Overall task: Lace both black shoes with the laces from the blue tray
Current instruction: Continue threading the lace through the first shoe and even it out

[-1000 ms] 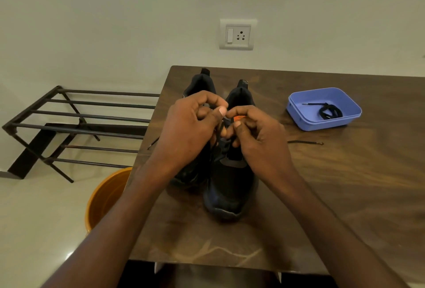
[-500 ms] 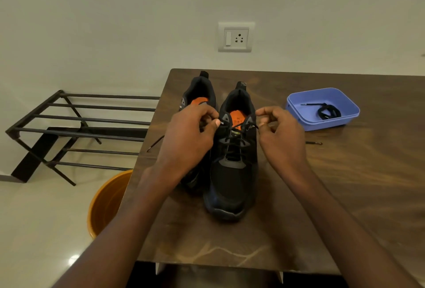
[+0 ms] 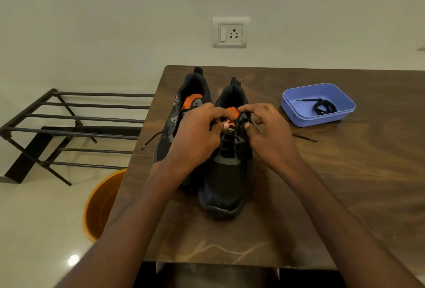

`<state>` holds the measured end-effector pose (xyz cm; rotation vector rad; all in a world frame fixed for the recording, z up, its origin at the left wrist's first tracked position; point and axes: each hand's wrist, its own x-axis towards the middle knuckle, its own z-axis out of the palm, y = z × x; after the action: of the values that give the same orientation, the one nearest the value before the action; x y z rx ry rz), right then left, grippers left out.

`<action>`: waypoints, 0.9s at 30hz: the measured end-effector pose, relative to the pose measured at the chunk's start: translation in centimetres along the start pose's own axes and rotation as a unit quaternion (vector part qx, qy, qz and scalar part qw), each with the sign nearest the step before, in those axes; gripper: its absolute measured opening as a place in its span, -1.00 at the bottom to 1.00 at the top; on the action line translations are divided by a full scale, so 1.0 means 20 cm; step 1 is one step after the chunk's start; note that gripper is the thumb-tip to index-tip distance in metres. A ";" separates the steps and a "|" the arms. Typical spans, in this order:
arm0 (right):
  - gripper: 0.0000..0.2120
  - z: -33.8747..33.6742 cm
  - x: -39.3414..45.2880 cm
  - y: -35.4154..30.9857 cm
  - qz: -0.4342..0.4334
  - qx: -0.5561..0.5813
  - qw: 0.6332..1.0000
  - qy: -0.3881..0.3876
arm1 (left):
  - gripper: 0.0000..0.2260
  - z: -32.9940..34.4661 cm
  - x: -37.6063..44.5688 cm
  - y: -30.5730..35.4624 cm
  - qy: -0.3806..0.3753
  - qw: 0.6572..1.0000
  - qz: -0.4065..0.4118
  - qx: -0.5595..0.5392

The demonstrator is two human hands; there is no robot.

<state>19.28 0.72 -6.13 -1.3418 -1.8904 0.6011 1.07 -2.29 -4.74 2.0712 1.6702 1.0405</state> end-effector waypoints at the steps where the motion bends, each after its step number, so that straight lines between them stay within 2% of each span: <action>1: -0.62 0.00 0.00 0.00 0.002 0.001 1.000 -0.002 | -0.78 -0.01 0.00 0.00 0.009 1.000 -0.009 -0.021; 6: -0.66 -0.01 0.00 -0.01 0.003 0.005 1.000 0.012 | -0.80 -0.04 0.01 -0.01 0.012 0.993 -0.077 -0.085; 10: -0.68 -0.03 0.01 -0.01 0.048 0.034 0.990 0.125 | -0.86 -0.15 0.00 0.01 0.021 0.967 -0.144 -0.207; 13: -0.68 -0.05 0.00 -0.05 0.057 0.125 0.979 0.150 | -0.83 -0.21 -0.03 0.06 0.020 0.936 -0.143 -0.322; 16: -0.74 -0.06 -0.04 -0.12 0.000 0.178 0.981 0.075 | -0.78 -0.21 -0.03 0.10 -0.002 0.928 -0.114 -0.355; 19: -0.89 -0.04 -0.08 -0.22 -0.041 0.226 0.972 -0.041 | -0.74 -0.19 -0.03 0.12 -0.009 0.945 -0.076 -0.319; 22: -0.81 -0.03 -0.10 -0.26 0.004 0.319 0.943 -0.094 | -0.78 -0.19 -0.03 0.10 0.030 0.961 -0.061 -0.267; 27: -0.81 -0.05 -0.09 -0.25 0.077 0.375 0.917 -0.111 | -0.92 -0.19 -0.03 0.05 0.105 0.988 -0.040 -0.107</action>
<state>17.38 -2.74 -2.34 -0.9292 -1.4638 1.4355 -0.79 -3.93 -1.74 1.7984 1.6382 1.3843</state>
